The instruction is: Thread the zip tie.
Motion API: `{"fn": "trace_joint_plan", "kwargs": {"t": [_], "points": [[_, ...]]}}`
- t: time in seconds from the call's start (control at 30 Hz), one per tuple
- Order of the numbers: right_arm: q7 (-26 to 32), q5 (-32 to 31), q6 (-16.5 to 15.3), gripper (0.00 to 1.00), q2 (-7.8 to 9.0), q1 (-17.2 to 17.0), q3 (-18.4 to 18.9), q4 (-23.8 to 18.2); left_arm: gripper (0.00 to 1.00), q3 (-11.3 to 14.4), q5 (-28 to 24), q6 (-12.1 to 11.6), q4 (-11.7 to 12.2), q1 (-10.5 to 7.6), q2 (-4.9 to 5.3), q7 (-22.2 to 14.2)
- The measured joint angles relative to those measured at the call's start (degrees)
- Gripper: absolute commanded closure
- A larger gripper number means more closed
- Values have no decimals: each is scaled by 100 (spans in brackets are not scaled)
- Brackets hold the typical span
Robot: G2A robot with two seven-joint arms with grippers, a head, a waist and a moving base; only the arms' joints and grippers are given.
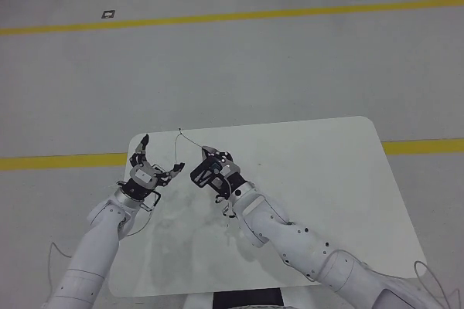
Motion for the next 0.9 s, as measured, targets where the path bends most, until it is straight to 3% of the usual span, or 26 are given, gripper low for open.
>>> {"fn": "trace_joint_plan", "kwargs": {"t": [0.13,0.27,0.53,0.9], "points": [[-21,0,19,100,12,28,-3,48,0,3,0,-14,-12,1,-3,26],[-92,0,414,100,81,246,-229,229,0,-5,0,-59,-86,33,-36,164],[-227,0,397,100,72,176,-50,132,0,95,101,-72,-87,17,-86,226],[-186,0,398,100,32,333,-244,260,0,301,56,-327,-75,-54,-169,147]]}}
